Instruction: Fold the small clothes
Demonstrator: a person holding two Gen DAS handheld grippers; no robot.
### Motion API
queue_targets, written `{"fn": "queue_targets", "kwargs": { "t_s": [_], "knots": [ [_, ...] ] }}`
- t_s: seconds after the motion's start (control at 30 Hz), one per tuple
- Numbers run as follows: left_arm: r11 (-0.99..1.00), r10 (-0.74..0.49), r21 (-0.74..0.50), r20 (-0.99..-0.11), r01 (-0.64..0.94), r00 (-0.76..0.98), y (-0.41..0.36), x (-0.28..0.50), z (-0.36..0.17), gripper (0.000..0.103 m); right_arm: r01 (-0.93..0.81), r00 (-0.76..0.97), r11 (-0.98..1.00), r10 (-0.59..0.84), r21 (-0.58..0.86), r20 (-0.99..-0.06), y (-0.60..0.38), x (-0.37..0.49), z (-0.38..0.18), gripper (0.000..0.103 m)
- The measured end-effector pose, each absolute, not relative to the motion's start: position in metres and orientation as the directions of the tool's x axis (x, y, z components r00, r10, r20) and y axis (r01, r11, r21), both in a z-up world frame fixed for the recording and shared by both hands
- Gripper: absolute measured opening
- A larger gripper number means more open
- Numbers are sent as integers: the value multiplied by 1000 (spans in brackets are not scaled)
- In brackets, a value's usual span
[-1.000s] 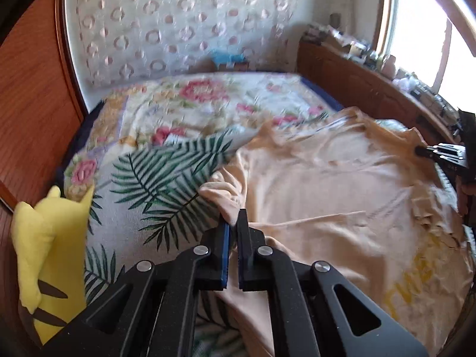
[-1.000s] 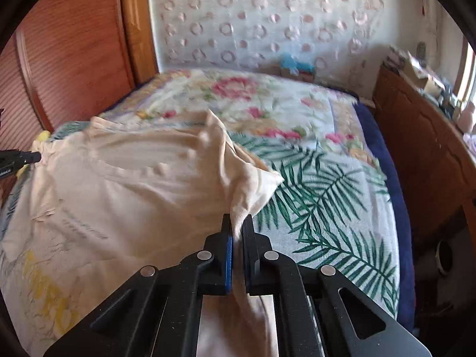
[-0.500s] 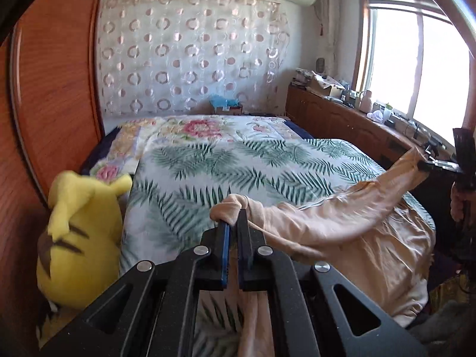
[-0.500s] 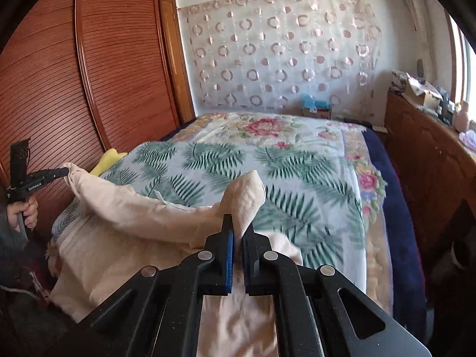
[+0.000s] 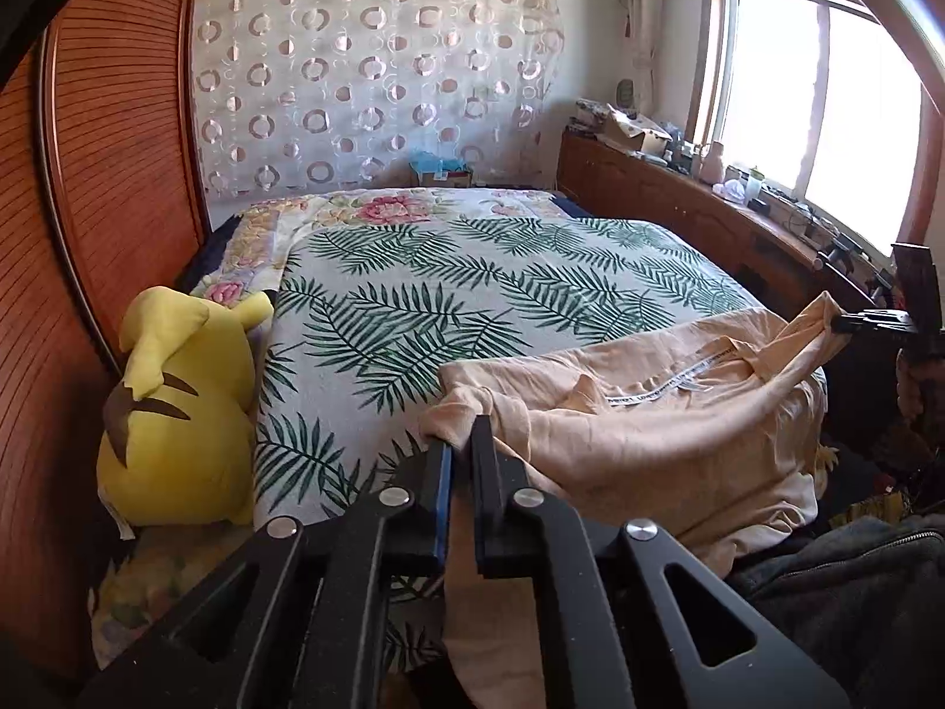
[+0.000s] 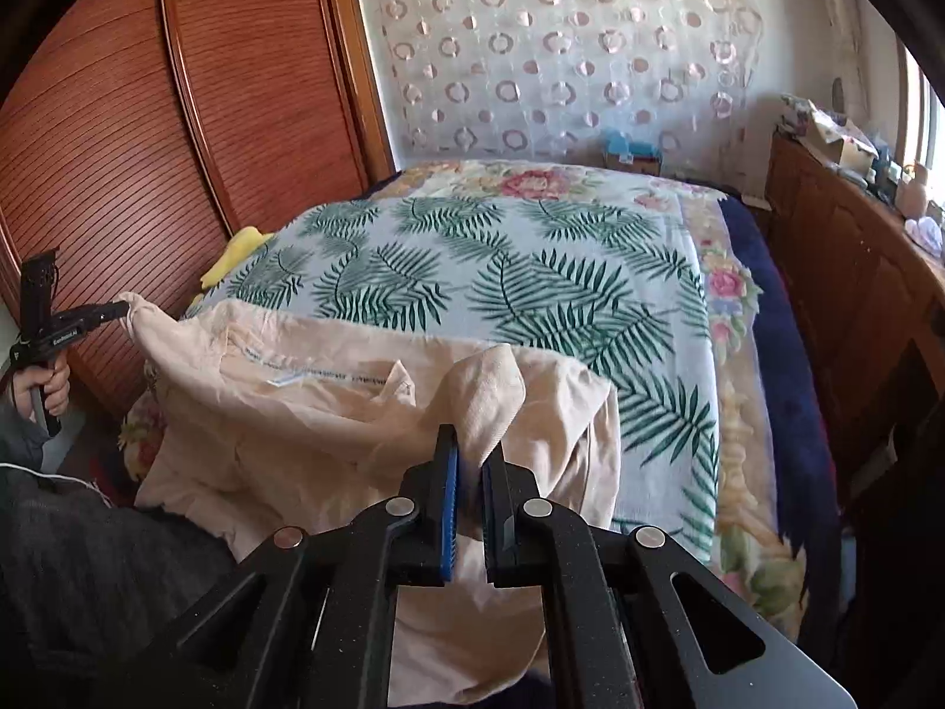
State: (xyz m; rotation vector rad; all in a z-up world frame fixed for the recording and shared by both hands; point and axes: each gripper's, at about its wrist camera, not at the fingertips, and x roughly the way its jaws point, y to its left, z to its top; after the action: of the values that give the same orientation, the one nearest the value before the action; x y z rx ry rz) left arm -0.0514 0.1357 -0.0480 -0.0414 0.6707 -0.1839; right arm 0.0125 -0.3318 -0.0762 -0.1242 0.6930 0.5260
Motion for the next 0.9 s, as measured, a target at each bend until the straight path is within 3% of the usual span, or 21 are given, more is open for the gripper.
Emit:
{"fn": "queue_targets", "kwargs": {
  "t_s": [0.07, 0.13, 0.2, 0.23, 0.33, 0.7, 0.9],
  "knots": [
    [984, -175, -78, -619, 162, 766, 132, -50, -50, 34, -489, 644, 870, 411, 66, -645, -331, 19, -78, 5],
    [986, -157, -56, -609, 155, 777, 129, -47, -48, 52, -469, 649, 881, 388, 57, -654, -331, 23, -76, 18],
    [984, -172, -76, -597, 159, 784, 128, -42, -45, 69, -461, 667, 886, 384, 52, -639, -329, 26, -71, 20],
    [985, -172, -78, -589, 156, 790, 129, -39, -44, 79, -461, 673, 886, 384, 48, -632, -329, 27, -67, 28],
    [988, -148, -56, -582, 142, 800, 127, -24, -43, 80, -443, 708, 896, 350, 0, -614, -323, 28, -63, 51],
    [988, -107, 18, -624, 152, 774, 120, 44, -61, 80, -392, 695, 920, 287, -12, -660, -302, 83, -98, 53],
    [991, -103, -12, -686, 131, 720, 129, 73, -90, 80, -368, 655, 930, 248, -15, -713, -302, 112, -116, 53]
  ]
}}
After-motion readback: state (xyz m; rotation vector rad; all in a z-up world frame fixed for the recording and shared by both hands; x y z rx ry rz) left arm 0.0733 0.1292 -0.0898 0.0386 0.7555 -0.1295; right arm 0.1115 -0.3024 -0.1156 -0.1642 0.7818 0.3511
